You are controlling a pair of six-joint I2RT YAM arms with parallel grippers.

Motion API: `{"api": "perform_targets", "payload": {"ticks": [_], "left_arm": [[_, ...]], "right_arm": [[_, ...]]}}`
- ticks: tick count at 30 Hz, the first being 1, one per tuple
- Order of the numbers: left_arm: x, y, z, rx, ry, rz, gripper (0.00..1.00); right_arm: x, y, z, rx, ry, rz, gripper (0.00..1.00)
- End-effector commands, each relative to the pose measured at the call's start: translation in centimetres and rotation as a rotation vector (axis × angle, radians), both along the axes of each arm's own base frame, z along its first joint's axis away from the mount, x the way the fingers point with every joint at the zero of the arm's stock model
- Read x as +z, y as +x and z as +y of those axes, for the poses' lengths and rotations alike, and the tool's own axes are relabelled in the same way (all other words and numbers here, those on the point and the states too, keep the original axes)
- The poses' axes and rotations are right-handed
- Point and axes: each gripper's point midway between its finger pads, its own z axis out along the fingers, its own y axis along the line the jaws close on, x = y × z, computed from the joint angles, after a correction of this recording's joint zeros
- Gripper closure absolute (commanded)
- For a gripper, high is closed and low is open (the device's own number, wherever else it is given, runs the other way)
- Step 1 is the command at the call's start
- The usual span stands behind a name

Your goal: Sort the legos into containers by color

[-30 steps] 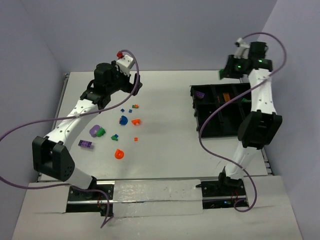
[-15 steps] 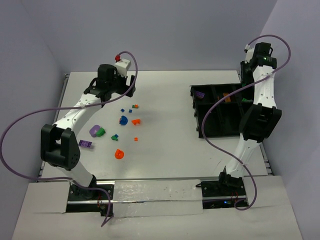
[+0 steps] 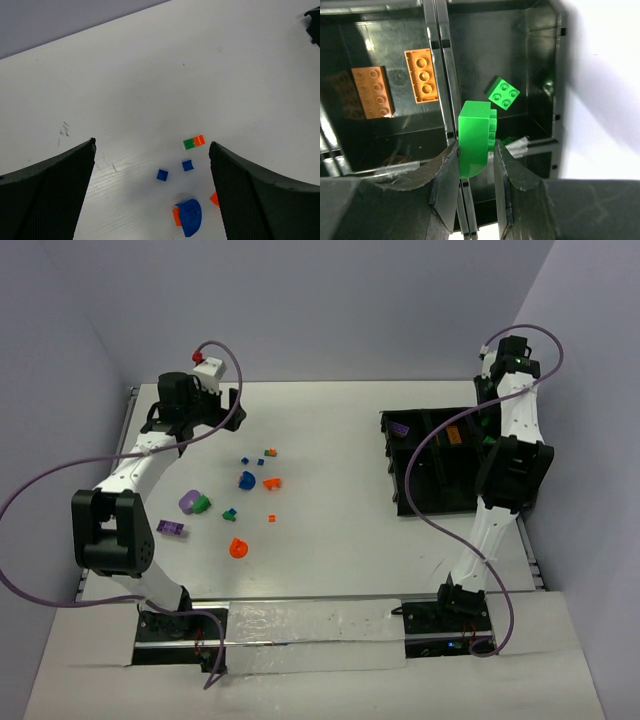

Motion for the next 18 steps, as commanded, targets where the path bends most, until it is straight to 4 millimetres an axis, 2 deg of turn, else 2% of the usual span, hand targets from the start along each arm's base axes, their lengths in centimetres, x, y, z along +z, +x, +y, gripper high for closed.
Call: {"api": "perform_targets", "payload": {"ticks": [1,6,9,10,12,18], "left_arm": [[2.7,1.7,0.6,-0.05,-0.026,-0.11,0.01],[2.5,2.7,2.3,-0.024,-0.038,-0.099,0.01],[2.6,3.2,2.5,-0.02,-0.031,-0.097,0.01],[1.7,3.3,2.6,-0.019,-0.026,-0.067,0.01],[1.2,3.9,2.8,-0.013,-0.02,-0.058,0.01],[0.7,5.8,3.0,-0.011,-0.025,-0.039,0.01]], "right_arm": [[0.2,0.9,-0.4,0.021,-0.022,-0.015,1.0],[-0.9,1.4,-0.7,0.014,-0.025,-0.011,1.0],[-1.4,1.2,-1.0,0.007,-0.036,0.009,0.99],[-1.6,1.2,-1.3,0.003,-0.048,0.017,0.98],[-2.0,1.4,-1.7,-0.008,-0.067,0.022,0.96],[-2.8,2.1,-2.8,-0.034,-0.1,0.021,0.79]]}}
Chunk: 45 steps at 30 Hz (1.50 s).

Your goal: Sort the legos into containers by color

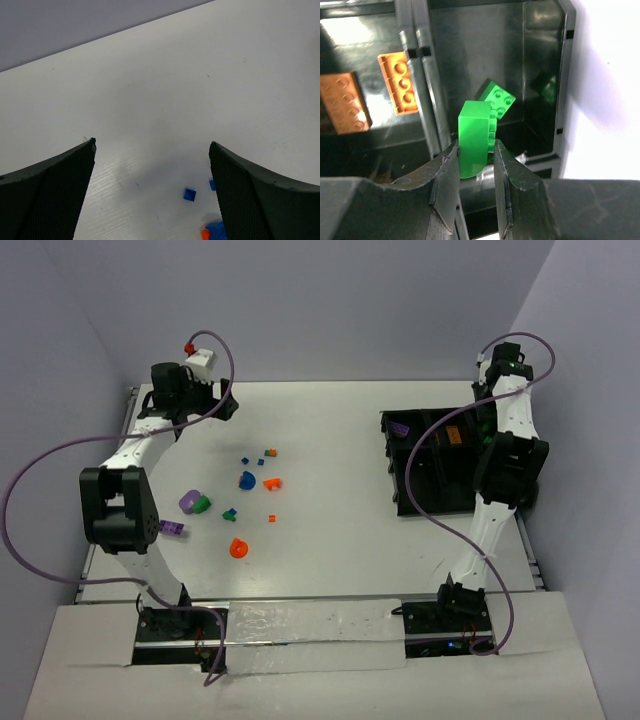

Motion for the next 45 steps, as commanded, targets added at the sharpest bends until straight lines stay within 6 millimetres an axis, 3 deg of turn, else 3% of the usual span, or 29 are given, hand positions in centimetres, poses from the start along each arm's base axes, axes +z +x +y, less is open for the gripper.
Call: {"api": "perform_targets", "payload": {"ticks": [1,3,16,26,28,29,34,37,42,45], "left_arm": [[1.9,1.8,0.0,-0.024,-0.005,-0.047,0.01],[1.7,2.1,0.1,-0.023,-0.001,-0.045,0.01],[1.9,2.5,0.1,-0.029,0.011,-0.055,0.01],[3.0,0.8,0.4,-0.011,0.014,-0.084,0.01],[3.3,0.4,0.5,-0.012,0.02,-0.094,0.01],[3.2,0.3,0.5,-0.011,0.022,-0.092,0.01],[2.7,-1.0,0.4,-0.04,0.05,-0.072,0.01],[2.6,-2.4,0.0,-0.098,0.077,-0.064,0.01],[0.4,-5.6,-0.2,-0.161,0.139,0.029,0.09],[-1.0,-7.5,-0.1,-0.16,0.157,0.077,0.12]], "right_arm": [[0.7,1.7,-1.7,-0.025,-0.065,-0.05,0.69],[0.6,1.9,-2.0,-0.038,-0.079,-0.058,0.62],[0.2,3.4,-3.7,-0.1,-0.15,-0.124,0.56],[0.0,5.1,-3.6,-0.095,-0.133,-0.18,0.54],[0.9,4.8,-3.6,-0.094,-0.134,-0.198,0.48],[0.7,4.7,-3.3,-0.091,-0.122,-0.206,0.4],[5.0,4.8,-2.0,-0.103,-0.065,-0.342,0.13],[8.6,4.9,-0.9,-0.095,-0.026,-0.43,0.04],[14.2,5.3,2.3,-0.025,0.056,-0.578,0.0],[16.3,4.8,3.4,-0.009,0.074,-0.636,0.0]]}}
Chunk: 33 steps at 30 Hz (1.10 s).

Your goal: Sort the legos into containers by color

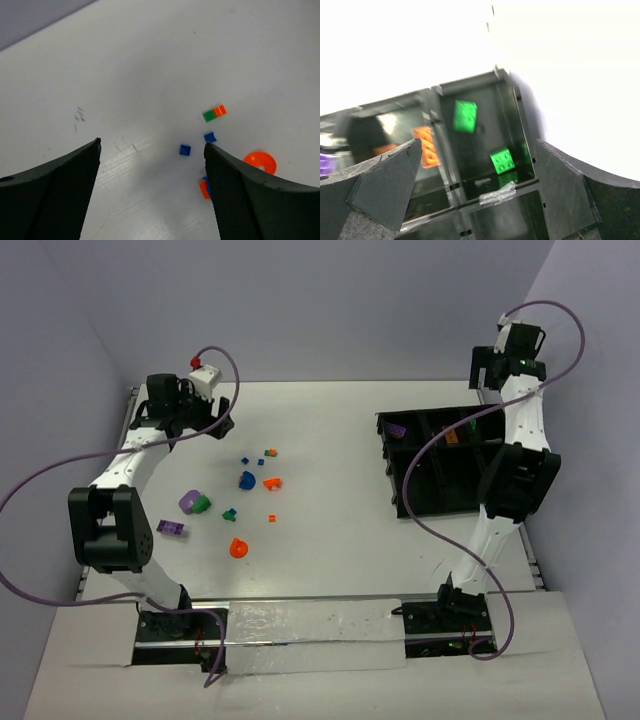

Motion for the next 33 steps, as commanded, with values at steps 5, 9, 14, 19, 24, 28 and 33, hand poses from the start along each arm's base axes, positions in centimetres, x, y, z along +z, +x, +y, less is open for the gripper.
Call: {"api": "perform_targets", "payload": {"ticks": [5,9,14,19,24,28,33], "left_arm": [[-2.2,-6.5,-0.8,-0.073,0.103,0.076,0.15],[-4.1,-9.4,0.0,-0.09,0.157,0.142,0.2],[-6.6,-11.8,3.1,-0.016,0.196,0.291,0.23],[-7.8,-14.3,7.0,-0.115,0.301,0.34,0.14],[-7.7,-15.9,9.5,-0.279,0.356,0.389,0.06],[-9.0,-17.0,10.4,-0.247,0.351,0.483,0.01],[-10.5,-17.4,10.0,-0.122,0.291,0.526,0.01]], "right_arm": [[9.7,-1.1,3.8,0.085,0.044,-0.276,0.0],[10.2,-2.4,7.5,0.228,0.109,-0.264,0.0],[8.2,-4.5,16.2,0.474,0.161,-0.166,0.0],[5.7,-6.1,21.9,0.632,0.194,-0.103,0.0],[4.5,-6.2,25.2,0.681,0.246,-0.051,0.0],[4.6,-6.0,25.8,0.662,0.276,-0.049,0.0],[4.8,-6.9,27.3,0.68,0.292,-0.047,0.0]]}}
